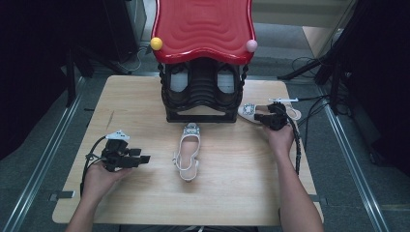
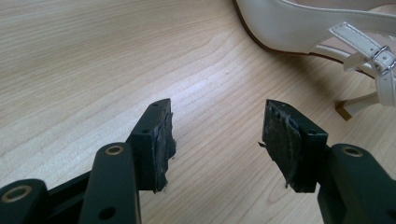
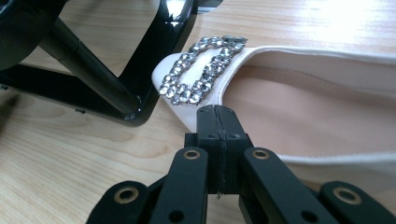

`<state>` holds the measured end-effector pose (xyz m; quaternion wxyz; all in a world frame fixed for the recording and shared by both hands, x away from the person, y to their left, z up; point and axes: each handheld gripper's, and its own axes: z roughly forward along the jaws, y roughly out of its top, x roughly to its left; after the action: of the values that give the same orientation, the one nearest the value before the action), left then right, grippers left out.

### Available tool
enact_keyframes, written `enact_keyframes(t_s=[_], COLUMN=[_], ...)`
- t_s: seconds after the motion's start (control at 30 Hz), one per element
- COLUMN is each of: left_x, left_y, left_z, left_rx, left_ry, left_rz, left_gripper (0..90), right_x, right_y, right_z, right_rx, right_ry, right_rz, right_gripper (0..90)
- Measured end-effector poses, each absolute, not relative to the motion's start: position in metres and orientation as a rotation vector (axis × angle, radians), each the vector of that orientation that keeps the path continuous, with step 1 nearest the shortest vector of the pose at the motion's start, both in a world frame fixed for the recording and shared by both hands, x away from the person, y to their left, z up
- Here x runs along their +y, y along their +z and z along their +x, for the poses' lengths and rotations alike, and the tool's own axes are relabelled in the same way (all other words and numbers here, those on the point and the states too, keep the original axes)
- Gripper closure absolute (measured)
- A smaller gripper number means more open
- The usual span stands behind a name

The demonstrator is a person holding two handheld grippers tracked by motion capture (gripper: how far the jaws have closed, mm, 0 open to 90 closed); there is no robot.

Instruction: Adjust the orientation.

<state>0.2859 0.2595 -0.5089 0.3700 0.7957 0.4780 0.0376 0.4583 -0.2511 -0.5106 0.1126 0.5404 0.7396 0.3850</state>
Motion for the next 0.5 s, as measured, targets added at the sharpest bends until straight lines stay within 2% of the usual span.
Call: enact_keyframes(t_s=[0.5], left_x=[0.264], left_y=[-0.511], left_z=[0.279], left_rx=[1.248], left_ry=[0.099], left_rz=[2.035], left_gripper=[43.3], right_x=[-0.233], right_y=[-0.515], right_z=[0.474], right_rx=[2.158], right_ry=[1.124], right_rz=[1.588], right_gripper=[90.0])
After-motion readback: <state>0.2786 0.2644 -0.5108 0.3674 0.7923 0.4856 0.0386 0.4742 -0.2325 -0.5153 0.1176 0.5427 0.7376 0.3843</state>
